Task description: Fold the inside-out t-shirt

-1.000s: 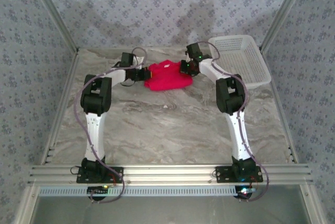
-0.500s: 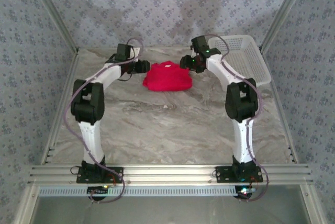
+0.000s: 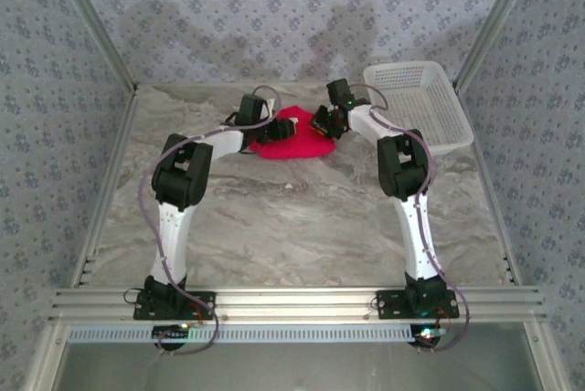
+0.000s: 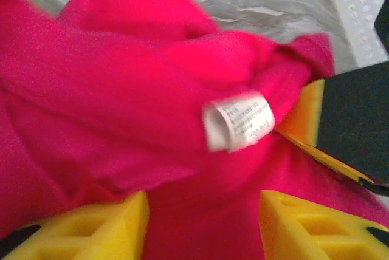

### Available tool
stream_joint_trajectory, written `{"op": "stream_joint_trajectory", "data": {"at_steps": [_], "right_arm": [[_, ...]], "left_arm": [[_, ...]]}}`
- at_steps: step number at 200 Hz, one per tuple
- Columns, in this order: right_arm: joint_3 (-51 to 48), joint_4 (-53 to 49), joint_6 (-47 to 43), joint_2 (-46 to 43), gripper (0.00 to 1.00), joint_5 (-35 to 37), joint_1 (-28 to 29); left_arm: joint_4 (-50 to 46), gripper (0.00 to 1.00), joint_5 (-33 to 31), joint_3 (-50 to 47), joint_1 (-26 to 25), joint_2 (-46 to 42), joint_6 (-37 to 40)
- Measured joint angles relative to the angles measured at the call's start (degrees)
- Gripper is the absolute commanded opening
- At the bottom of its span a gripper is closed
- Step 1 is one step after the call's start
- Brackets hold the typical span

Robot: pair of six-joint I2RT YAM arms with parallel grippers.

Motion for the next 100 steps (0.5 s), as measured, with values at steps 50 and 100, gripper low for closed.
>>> {"op": "stream_joint_trajectory", "data": {"at_steps": [50, 100], "right_arm": [[-2.3, -0.4, 1.5, -1.6, 0.33, 3.2, -1.7], [-9.4, -4.4, -3.2, -9.4, 0.52, 5.4, 0.2]], "left_arm": [[2.6, 0.57, -0.5, -3.0, 3.2, -1.9, -0.3], [-6.3, 0.72, -6.9, -10.6, 2.5, -12.3, 6.8]]}}
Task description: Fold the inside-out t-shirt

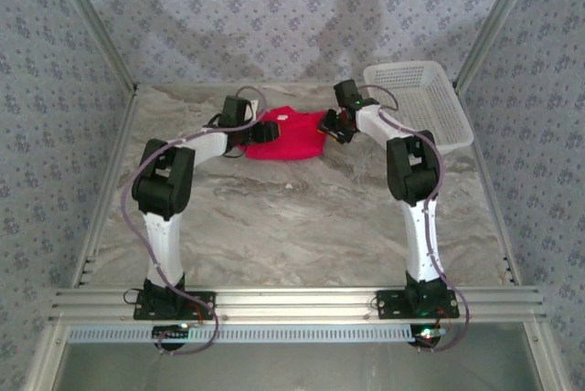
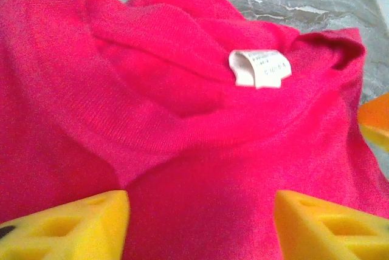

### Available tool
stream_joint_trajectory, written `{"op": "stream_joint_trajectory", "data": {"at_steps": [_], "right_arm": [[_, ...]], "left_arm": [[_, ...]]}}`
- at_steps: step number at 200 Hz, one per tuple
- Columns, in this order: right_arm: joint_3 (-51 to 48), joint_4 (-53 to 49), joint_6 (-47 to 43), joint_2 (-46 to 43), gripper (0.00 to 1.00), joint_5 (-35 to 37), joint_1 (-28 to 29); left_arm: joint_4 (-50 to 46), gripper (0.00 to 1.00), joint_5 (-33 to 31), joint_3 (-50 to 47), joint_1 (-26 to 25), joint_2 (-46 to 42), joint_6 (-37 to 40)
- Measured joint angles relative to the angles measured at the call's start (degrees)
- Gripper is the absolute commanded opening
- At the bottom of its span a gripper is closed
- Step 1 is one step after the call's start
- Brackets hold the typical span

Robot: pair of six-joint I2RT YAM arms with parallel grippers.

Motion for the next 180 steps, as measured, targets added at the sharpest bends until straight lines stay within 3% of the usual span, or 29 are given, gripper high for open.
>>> {"op": "stream_joint_trajectory", "data": {"at_steps": [26, 30, 34, 64, 100, 140, 180], "right_arm": [[-2.8, 0.5, -1.2, -5.6, 0.56, -0.1, 3.1], [-3.0, 0.7, -1.3, -6.2, 0.56, -0.3, 3.7], [-3.0, 1.0, -1.3, -6.6, 0.56, -0.6, 4.4], [-1.9, 2.7, -1.2, -5.7, 0.56, -2.4, 8.8], [1.5, 3.4, 0.7, 3.2, 0.57, -4.5, 10.4], [16.2, 5.8, 5.2, 13.0, 0.58, -7.1, 10.4], [43.6, 11.8, 13.3, 31.0, 0.65, -7.4, 12.0]], "left_arm": [[-2.6, 0.74, -4.6, -3.7, 0.0, -8.2, 1.4], [-2.6, 0.94, -5.2, -4.4, 0.0, -9.6, 1.7], [-2.7, 0.99, -5.8, -5.3, 0.0, -11.5, 2.3], [-2.1, 1.00, -9.1, -12.3, 0.1, -23.5, 3.3], [-0.5, 1.00, -11.1, -25.2, 0.3, -36.9, 3.4], [0.0, 1.00, -11.8, -35.5, 1.1, -44.6, 2.0], [2.5, 1.00, -11.8, -40.8, 1.7, -49.1, 0.4]]}}
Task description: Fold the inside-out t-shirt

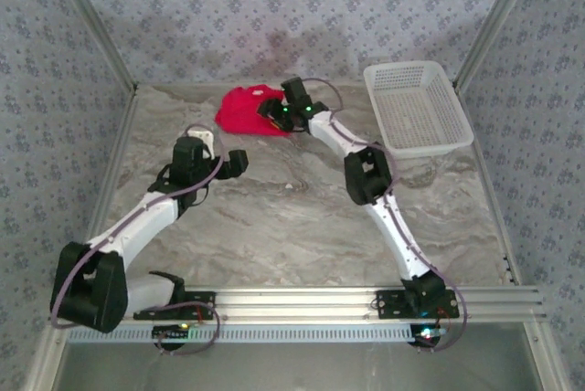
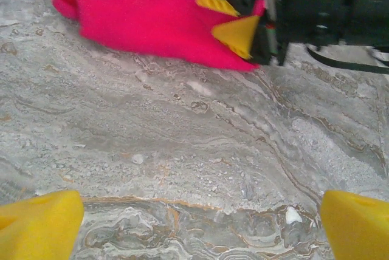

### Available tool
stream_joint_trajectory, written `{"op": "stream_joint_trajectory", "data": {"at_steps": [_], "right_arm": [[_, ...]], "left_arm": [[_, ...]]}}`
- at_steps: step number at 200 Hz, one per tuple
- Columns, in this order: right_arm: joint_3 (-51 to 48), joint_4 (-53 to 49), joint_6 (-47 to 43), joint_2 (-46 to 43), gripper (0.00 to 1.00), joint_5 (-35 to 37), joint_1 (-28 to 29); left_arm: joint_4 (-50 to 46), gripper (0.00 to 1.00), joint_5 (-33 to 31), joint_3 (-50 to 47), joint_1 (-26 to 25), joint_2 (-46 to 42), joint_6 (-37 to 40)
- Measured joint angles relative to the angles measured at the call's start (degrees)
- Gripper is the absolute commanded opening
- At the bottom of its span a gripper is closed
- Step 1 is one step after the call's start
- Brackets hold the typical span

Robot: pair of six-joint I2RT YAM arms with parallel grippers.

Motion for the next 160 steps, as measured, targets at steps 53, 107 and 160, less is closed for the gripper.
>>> {"op": "stream_joint_trajectory", "data": {"at_steps": [53, 107, 160], "right_arm": [[6.2, 6.6, 2.4, 4.6, 0.97, -1.8, 0.6], [-26.1, -3.2, -13.4, -23.3, 1.00, 1.9, 1.3], [-65.7, -0.4, -28.2, -70.8, 1.00, 19.2, 0.8]], "left_arm": [[-0.1, 1.00, -0.3, -3.4, 0.4, -6.2, 0.3], [-1.6, 1.00, -11.7, -5.8, 2.2, -15.0, 5.8], [-1.0, 1.00, -20.1, -9.0, 6.2, -13.1, 8.1]]}}
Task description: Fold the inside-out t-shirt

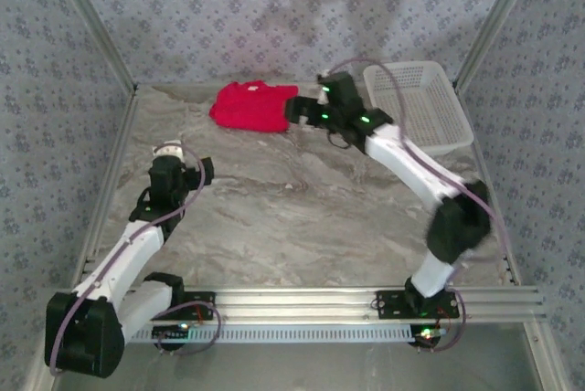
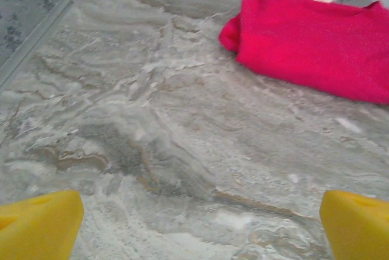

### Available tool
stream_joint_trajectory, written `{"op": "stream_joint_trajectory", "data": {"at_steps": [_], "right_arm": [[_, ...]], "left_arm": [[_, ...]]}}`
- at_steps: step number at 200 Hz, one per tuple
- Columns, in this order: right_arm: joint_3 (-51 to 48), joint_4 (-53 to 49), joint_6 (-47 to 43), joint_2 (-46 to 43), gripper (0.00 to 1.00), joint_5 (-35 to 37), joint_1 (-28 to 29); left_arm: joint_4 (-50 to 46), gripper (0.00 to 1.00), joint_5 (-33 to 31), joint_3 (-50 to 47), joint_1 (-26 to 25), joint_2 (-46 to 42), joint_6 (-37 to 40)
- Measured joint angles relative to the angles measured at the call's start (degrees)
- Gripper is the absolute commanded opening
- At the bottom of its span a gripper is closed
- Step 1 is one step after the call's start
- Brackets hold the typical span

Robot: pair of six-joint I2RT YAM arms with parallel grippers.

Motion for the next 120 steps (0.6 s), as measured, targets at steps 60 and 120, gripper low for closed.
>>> {"op": "stream_joint_trajectory", "data": {"at_steps": [60, 120], "right_arm": [[-44.8, 12.1, -19.1, -30.8, 1.00, 19.4, -5.8], [-60.3, 25.4, -25.1, -32.1, 1.00, 20.0, -24.9]], "left_arm": [[5.2, 1.00, -3.5, -2.5, 2.4, 7.0, 7.1], [22.9, 1.00, 0.7, -15.8, 8.7, 7.3, 13.0]]}}
